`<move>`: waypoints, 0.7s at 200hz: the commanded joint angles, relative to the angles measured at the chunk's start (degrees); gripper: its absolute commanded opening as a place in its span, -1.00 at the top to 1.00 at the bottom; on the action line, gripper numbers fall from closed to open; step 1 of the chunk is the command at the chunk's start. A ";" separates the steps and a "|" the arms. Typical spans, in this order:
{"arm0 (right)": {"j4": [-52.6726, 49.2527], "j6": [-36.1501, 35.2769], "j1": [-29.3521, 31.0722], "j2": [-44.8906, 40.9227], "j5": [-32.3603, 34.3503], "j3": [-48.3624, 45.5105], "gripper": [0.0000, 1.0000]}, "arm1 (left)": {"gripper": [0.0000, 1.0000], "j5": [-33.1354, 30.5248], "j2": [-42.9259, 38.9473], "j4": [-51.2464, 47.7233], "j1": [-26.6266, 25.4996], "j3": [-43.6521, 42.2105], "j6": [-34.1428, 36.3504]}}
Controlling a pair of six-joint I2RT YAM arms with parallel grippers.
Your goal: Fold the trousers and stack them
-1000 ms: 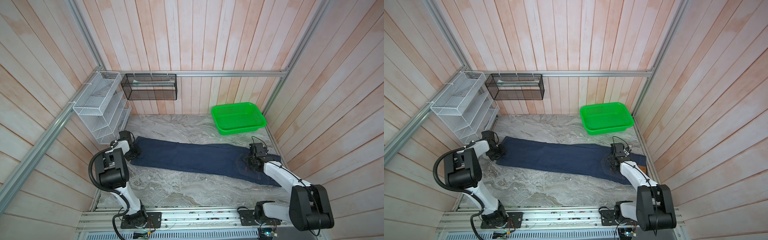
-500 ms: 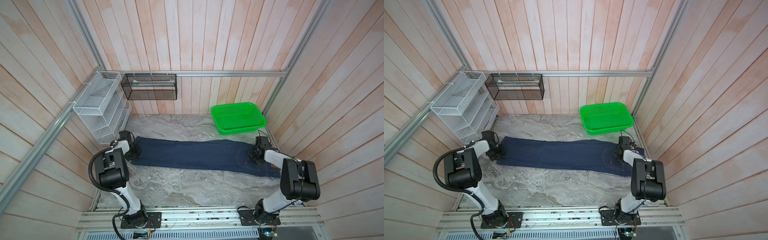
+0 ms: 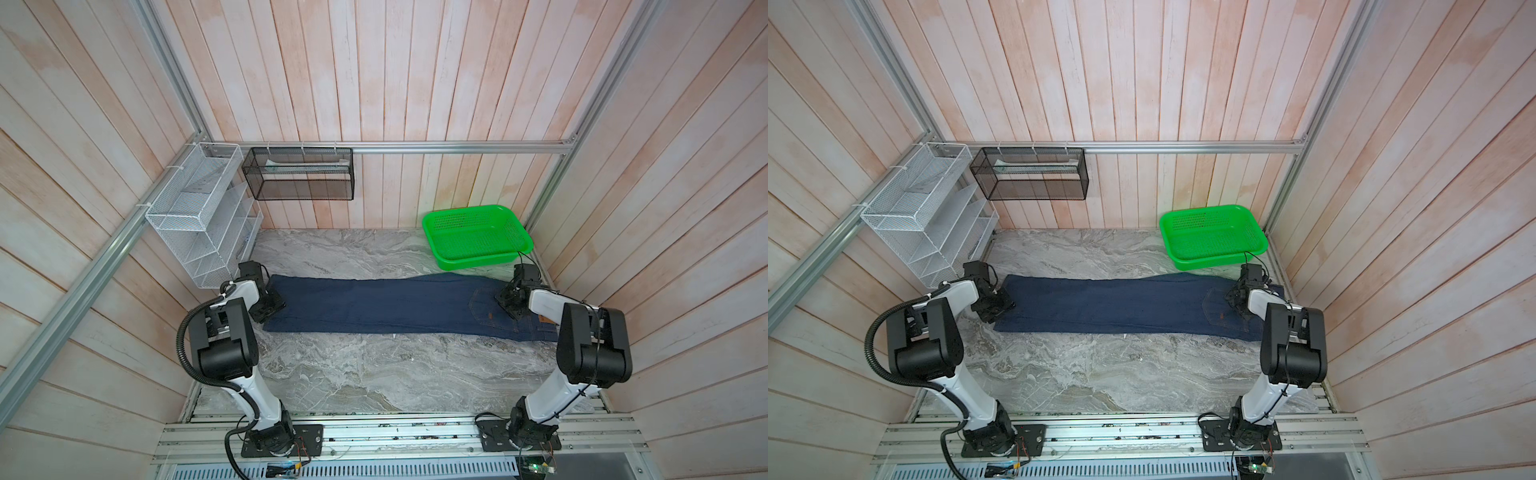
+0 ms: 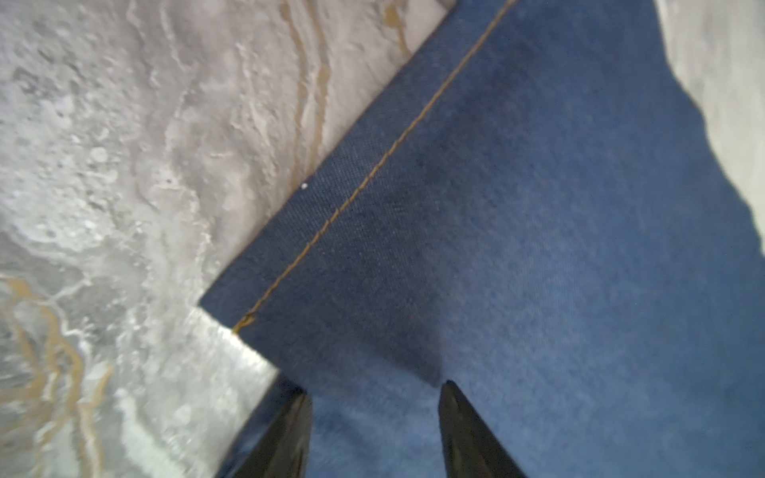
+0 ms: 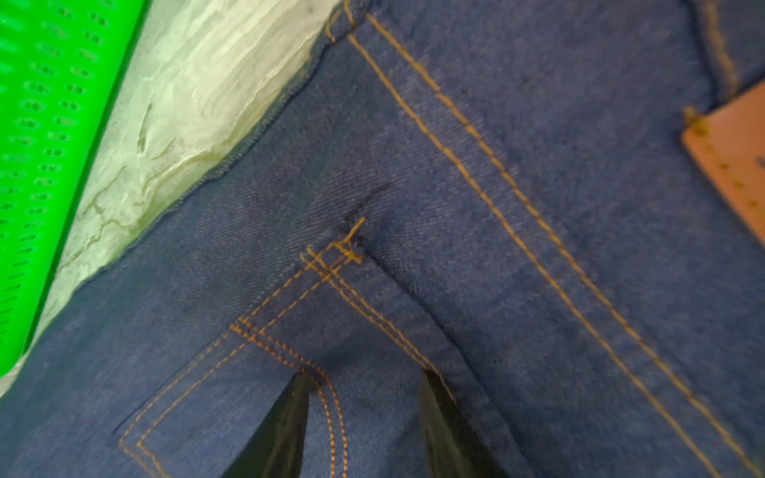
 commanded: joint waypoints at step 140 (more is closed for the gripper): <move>-4.81 -2.56 -3.36 -1.86 -1.49 -2.64 0.08 | -0.45 -1.03 3.00 -6.75 0.66 8.53 8.56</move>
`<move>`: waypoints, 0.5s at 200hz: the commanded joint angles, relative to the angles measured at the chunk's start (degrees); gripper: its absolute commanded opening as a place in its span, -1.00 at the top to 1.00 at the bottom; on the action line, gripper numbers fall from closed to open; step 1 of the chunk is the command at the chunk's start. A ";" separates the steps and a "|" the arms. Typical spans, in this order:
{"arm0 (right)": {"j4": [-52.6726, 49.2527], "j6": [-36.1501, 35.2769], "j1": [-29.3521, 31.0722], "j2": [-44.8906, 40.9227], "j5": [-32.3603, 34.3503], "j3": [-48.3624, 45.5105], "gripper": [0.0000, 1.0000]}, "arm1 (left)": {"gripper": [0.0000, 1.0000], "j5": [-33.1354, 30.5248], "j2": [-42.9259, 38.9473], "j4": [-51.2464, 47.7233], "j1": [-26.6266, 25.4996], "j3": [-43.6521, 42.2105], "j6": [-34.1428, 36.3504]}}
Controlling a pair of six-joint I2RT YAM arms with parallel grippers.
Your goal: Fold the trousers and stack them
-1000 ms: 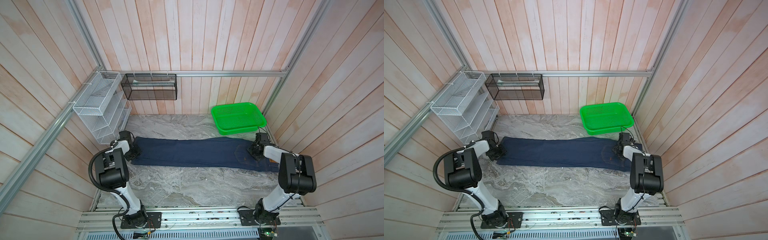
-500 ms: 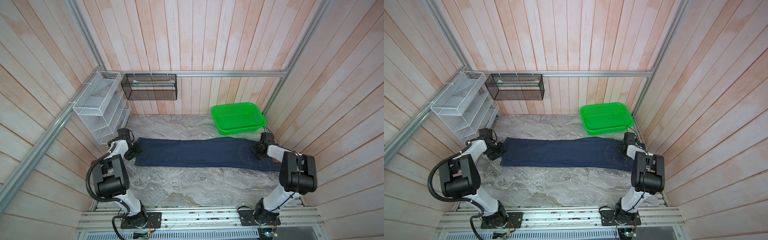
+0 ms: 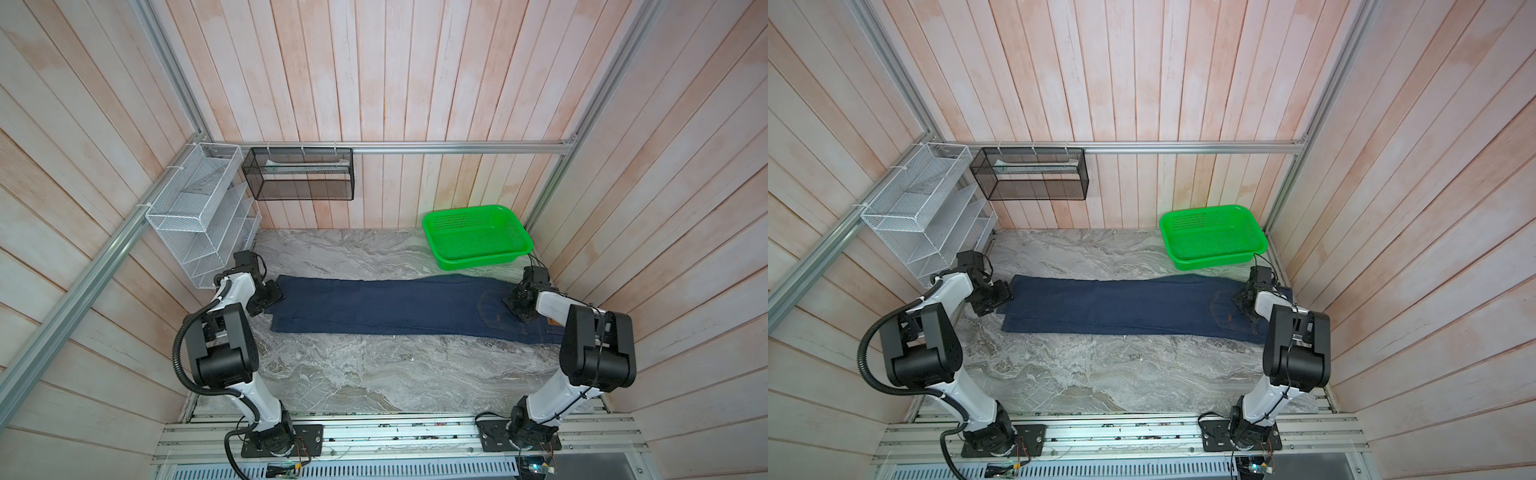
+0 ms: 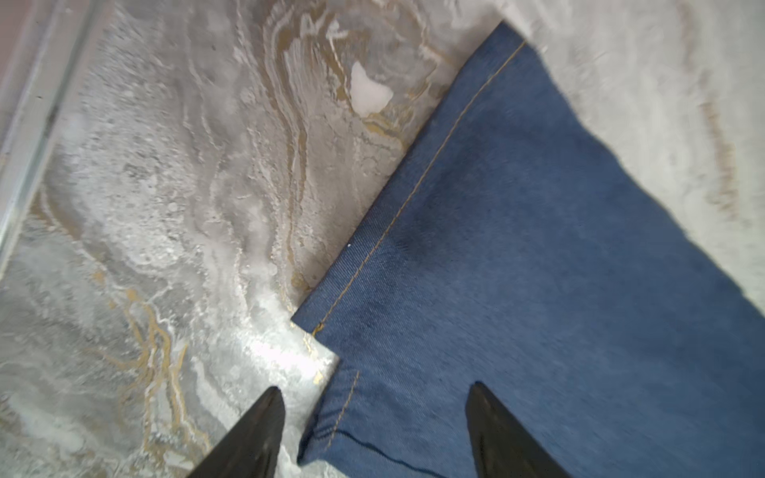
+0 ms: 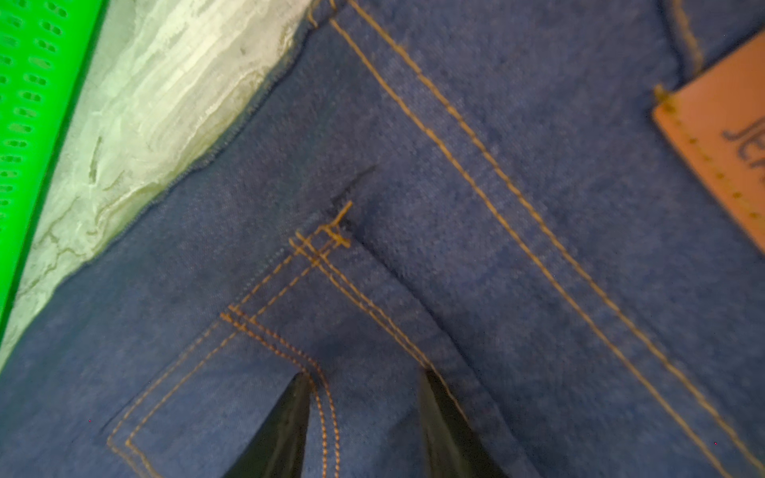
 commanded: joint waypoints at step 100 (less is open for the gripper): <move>-1.07 -0.44 -0.50 0.35 -3.46 -3.73 0.09 | 0.15 2.96 8.58 1.47 -1.17 -0.47 1.08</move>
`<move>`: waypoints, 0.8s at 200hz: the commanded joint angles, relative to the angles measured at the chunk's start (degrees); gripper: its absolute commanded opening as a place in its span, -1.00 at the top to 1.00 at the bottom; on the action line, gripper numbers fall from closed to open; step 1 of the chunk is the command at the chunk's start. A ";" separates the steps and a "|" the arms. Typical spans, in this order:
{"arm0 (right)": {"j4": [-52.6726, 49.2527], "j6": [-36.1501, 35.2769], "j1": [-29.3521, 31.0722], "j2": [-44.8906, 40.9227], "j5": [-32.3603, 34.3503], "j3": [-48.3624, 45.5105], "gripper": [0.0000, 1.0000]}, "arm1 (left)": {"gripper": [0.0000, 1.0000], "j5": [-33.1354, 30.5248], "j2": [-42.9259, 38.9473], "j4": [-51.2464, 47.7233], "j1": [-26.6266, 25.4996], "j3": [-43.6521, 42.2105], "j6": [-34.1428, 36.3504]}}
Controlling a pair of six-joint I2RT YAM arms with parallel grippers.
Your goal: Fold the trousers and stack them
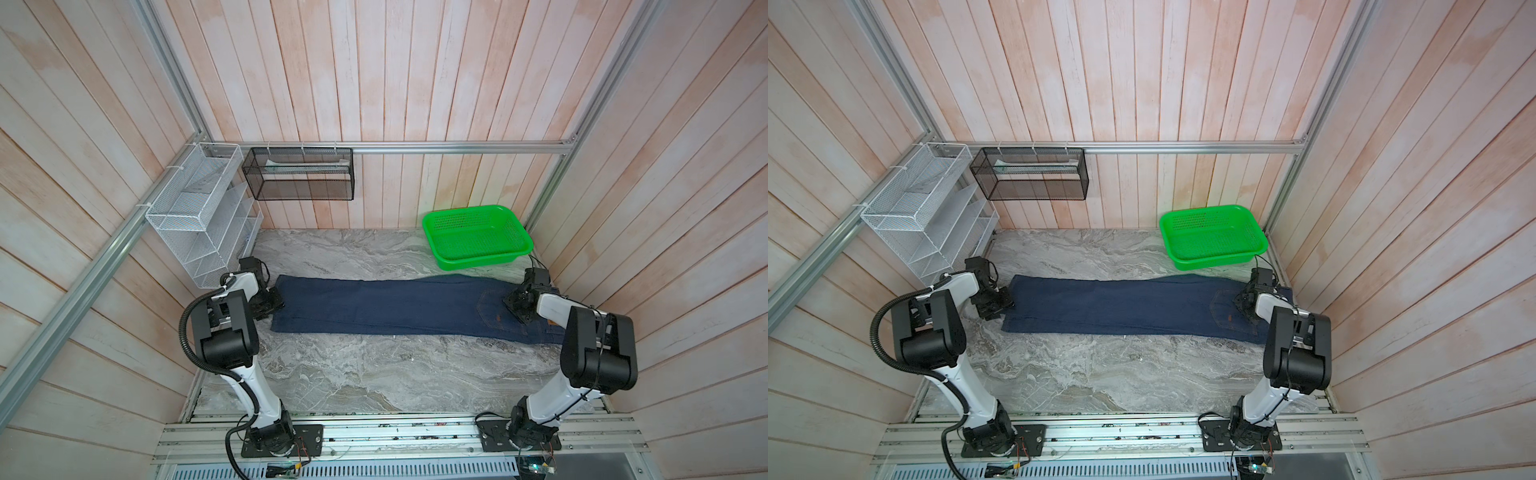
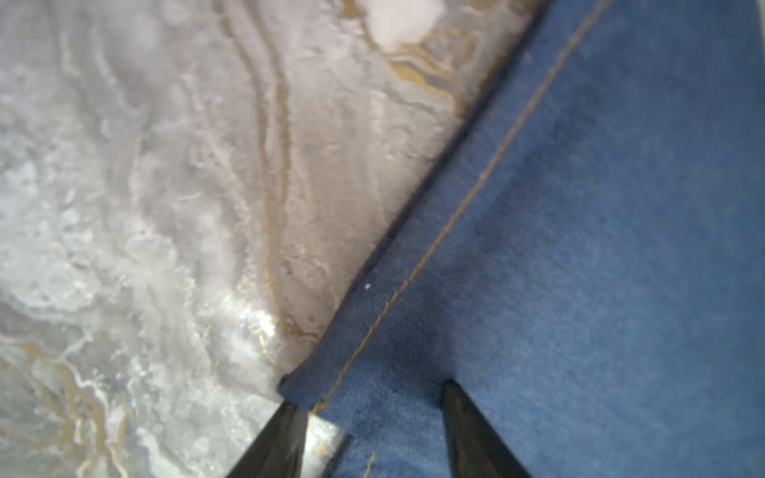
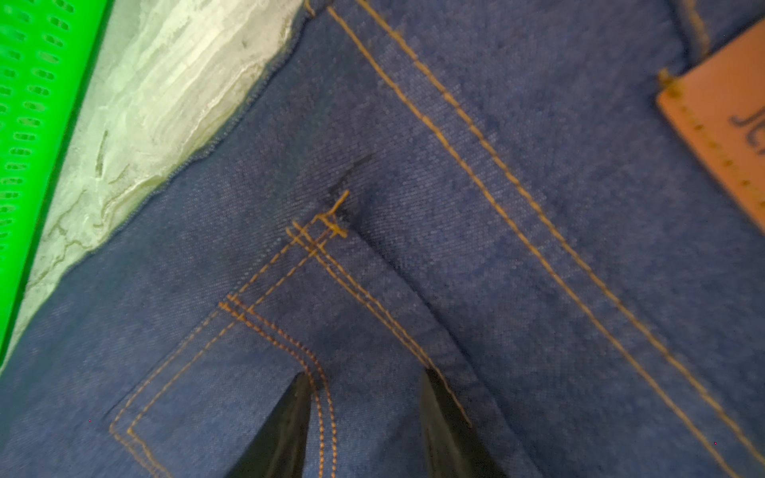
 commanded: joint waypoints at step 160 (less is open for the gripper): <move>-3.27 -0.35 -0.05 -1.46 -2.88 -4.12 0.12 | 1.00 1.43 -10.94 1.09 -4.22 -1.20 0.26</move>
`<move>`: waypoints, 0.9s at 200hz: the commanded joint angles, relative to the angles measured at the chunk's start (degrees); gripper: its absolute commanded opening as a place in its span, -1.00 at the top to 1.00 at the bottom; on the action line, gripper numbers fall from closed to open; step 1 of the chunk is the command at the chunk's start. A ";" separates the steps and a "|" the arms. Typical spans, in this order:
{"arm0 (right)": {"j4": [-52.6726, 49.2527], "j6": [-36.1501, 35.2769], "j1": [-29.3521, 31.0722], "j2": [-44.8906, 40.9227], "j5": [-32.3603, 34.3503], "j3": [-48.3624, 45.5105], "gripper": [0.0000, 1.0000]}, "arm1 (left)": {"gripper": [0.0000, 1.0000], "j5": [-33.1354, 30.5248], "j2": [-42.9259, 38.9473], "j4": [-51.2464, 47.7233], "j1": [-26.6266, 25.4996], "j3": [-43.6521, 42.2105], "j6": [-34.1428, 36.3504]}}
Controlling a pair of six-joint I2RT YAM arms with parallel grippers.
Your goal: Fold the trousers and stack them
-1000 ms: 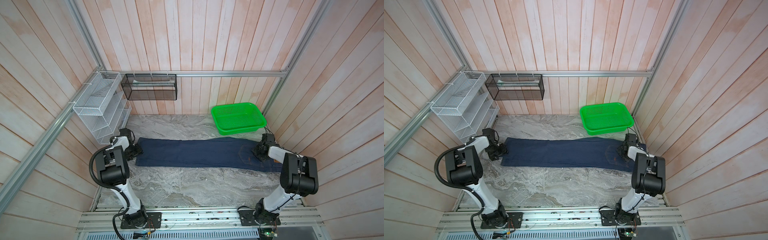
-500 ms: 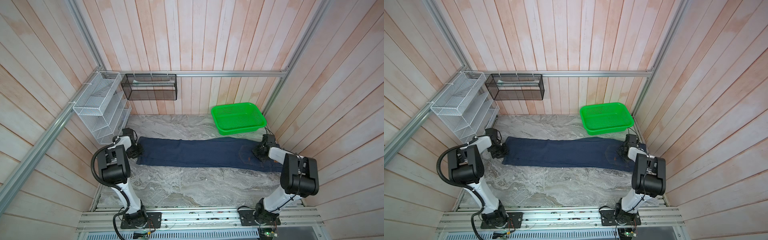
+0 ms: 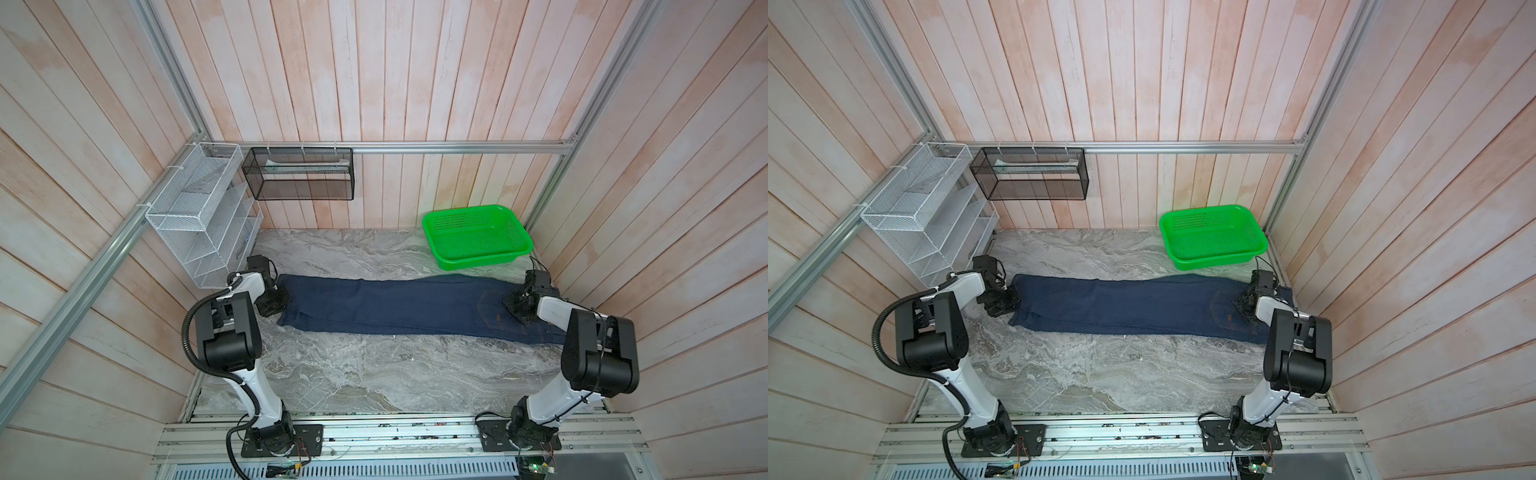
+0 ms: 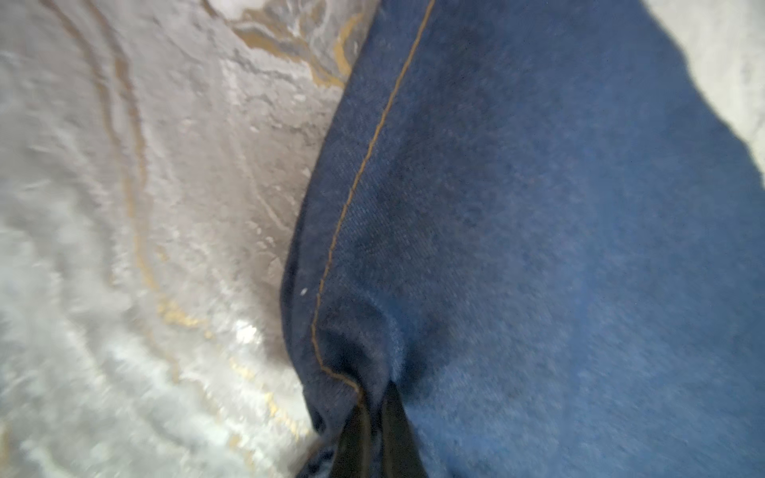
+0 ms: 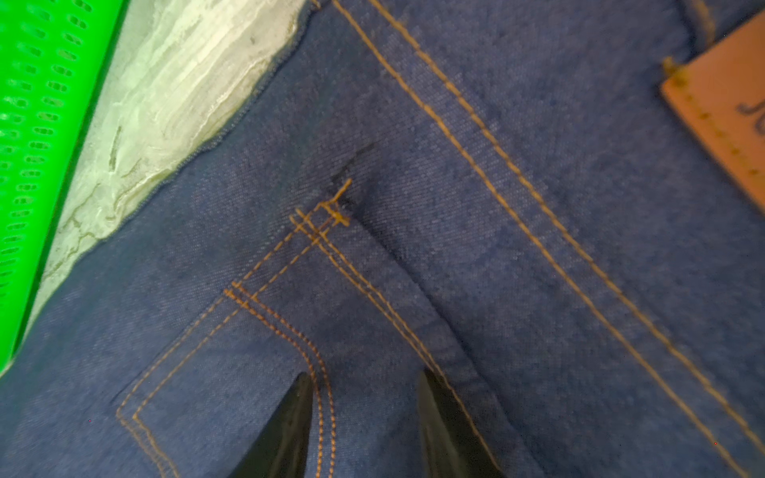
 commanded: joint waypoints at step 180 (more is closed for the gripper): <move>-2.74 4.64 8.53 -1.08 -3.89 -7.52 0.14 | 1.00 -8.14 -27.54 0.35 -8.38 -2.17 6.99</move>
